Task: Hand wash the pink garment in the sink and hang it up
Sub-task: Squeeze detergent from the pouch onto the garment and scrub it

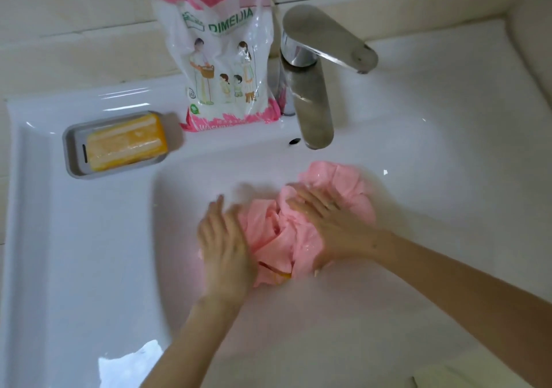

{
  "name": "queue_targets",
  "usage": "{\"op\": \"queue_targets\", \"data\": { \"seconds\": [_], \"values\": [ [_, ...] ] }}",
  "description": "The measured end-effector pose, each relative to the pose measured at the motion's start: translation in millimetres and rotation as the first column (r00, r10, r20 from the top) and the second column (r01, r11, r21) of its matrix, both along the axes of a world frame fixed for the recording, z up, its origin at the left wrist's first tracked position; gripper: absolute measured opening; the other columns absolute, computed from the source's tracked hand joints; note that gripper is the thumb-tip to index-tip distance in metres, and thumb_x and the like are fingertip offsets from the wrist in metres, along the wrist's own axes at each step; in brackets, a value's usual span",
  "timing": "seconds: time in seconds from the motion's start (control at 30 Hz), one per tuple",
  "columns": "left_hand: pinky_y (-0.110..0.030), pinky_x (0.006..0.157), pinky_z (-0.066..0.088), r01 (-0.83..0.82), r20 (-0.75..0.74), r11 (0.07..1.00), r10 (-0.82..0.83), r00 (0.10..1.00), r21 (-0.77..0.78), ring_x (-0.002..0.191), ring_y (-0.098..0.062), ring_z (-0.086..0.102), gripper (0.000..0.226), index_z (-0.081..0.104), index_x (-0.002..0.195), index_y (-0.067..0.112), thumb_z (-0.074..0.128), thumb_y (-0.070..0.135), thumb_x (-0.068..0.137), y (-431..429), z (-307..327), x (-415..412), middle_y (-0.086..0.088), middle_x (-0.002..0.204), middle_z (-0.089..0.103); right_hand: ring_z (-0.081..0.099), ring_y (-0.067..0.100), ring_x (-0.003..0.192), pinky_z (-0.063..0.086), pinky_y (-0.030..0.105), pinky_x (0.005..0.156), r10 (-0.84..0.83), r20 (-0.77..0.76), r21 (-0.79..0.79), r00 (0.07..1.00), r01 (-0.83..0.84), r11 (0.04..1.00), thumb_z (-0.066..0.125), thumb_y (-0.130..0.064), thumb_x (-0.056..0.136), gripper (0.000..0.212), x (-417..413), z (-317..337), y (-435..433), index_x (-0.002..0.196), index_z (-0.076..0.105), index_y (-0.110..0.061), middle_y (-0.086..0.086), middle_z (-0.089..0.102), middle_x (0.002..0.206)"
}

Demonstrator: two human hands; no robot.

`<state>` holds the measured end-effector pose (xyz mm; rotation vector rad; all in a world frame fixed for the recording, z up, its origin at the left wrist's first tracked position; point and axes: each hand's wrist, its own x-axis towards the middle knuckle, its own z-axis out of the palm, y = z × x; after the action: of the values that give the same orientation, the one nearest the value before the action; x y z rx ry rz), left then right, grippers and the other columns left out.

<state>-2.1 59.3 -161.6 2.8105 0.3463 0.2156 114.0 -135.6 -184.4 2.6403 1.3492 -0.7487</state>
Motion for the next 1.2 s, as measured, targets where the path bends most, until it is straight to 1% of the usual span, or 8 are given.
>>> {"op": "queue_targets", "data": {
  "seconds": [0.07, 0.17, 0.37, 0.57, 0.73, 0.87, 1.03, 1.2],
  "values": [
    [-0.055, 0.108, 0.027, 0.260, 0.020, 0.964, -0.259, 0.966, -0.061, 0.129, -0.037, 0.036, 0.070, 0.039, 0.131, 0.011, 0.063, 0.029, 0.068, -23.8, -3.7, 1.0, -0.015, 0.140, 0.041, 0.042, 0.032, 0.132, 0.032, 0.060, 0.106, 0.020, 0.084, -0.058, 0.996, -0.015, 0.998, 0.038, -0.087, 0.050, 0.124, -15.1, -16.1, 7.0, 0.145, 0.022, -0.009, 0.012, 0.044, 0.144],
    [-0.061, 0.107, 0.013, 0.380, -0.305, 0.922, -0.341, 0.889, 0.076, 0.138, -0.036, 0.026, 0.098, 0.039, 0.142, 0.019, 0.045, 0.077, 0.063, -19.6, -34.8, -6.1, -0.008, 0.149, 0.039, 0.062, 0.031, 0.097, 0.045, 0.048, 0.085, -0.092, 0.075, -0.007, 0.993, 0.092, 0.996, 0.056, -0.069, 0.061, 0.092, -18.8, -12.7, 19.6, 0.136, 0.047, -0.017, 0.007, 0.063, 0.111],
    [-0.048, 0.084, 0.040, 0.337, -0.252, 0.932, -0.297, 0.921, 0.133, 0.116, -0.034, 0.051, 0.074, 0.053, 0.126, 0.020, 0.059, 0.060, 0.063, 39.0, -45.6, -12.7, -0.004, 0.117, 0.065, 0.050, 0.025, 0.122, 0.037, 0.038, 0.100, -0.286, -0.088, 0.053, 0.954, 0.291, 0.955, 0.047, -0.054, 0.080, 0.052, 15.0, 6.7, -27.9, 0.130, 0.044, -0.041, 0.002, 0.055, 0.131],
    [-0.047, 0.077, 0.035, 0.196, -0.255, 0.954, -0.137, 0.957, 0.225, 0.090, -0.035, 0.059, 0.082, 0.065, 0.105, 0.000, 0.043, 0.069, 0.068, 43.2, -33.1, -23.3, -0.015, 0.095, 0.061, 0.044, 0.025, 0.125, 0.028, 0.034, 0.107, -0.398, 0.210, -0.277, 0.893, 0.445, 0.852, 0.052, -0.081, 0.069, 0.091, 38.9, 37.8, -74.8, 0.139, 0.045, -0.023, 0.010, 0.048, 0.137],
    [-0.065, 0.100, 0.023, 0.055, -0.243, 0.941, 0.030, 0.969, 0.335, 0.126, -0.046, 0.042, 0.103, 0.050, 0.132, -0.004, 0.076, 0.061, 0.056, 10.4, -16.6, -18.3, -0.029, 0.134, 0.048, 0.014, 0.041, 0.143, 0.012, 0.052, 0.115, -0.229, 0.234, 0.002, 0.945, 0.235, 0.972, 0.078, -0.048, 0.068, 0.106, 9.3, 62.2, -31.9, 0.149, 0.023, -0.006, 0.024, 0.010, 0.156],
    [-0.060, 0.113, 0.010, 0.432, -0.168, 0.881, -0.405, 0.899, 0.194, 0.142, -0.034, 0.024, 0.103, 0.035, 0.146, 0.011, 0.073, 0.060, 0.063, -23.3, -18.3, -3.2, -0.016, 0.152, 0.032, -0.004, 0.031, 0.146, -0.005, 0.057, 0.115, -0.096, 0.041, -0.204, 0.995, 0.102, 0.974, 0.063, -0.066, 0.073, 0.116, -12.1, 30.2, 6.5, 0.152, -0.007, -0.021, 0.012, -0.001, 0.159],
    [-0.046, 0.116, 0.009, 0.346, -0.348, 0.936, -0.302, 0.888, 0.070, 0.140, -0.036, 0.024, 0.079, 0.037, 0.143, 0.012, 0.051, 0.054, 0.078, 13.5, -50.2, -20.9, -0.013, 0.148, 0.039, 0.040, 0.028, 0.126, 0.022, 0.047, 0.107, -0.150, 0.163, -0.263, 0.975, 0.189, 0.946, 0.051, -0.036, 0.092, 0.056, -6.3, 10.3, 2.0, 0.143, 0.031, -0.022, 0.009, 0.045, 0.136],
    [-0.046, 0.113, 0.009, 0.251, -0.317, 0.968, -0.246, 0.916, -0.024, 0.135, -0.041, 0.033, 0.089, 0.035, 0.142, 0.005, 0.048, 0.062, 0.076, 23.9, -39.8, -29.7, -0.018, 0.146, 0.038, 0.041, 0.031, 0.122, 0.018, 0.053, 0.105, -0.131, 0.206, -0.170, 0.970, 0.168, 0.971, 0.051, -0.029, 0.091, 0.025, -11.0, 21.7, 1.5, 0.112, 0.064, -0.022, 0.010, 0.049, 0.124]
  ]
}}
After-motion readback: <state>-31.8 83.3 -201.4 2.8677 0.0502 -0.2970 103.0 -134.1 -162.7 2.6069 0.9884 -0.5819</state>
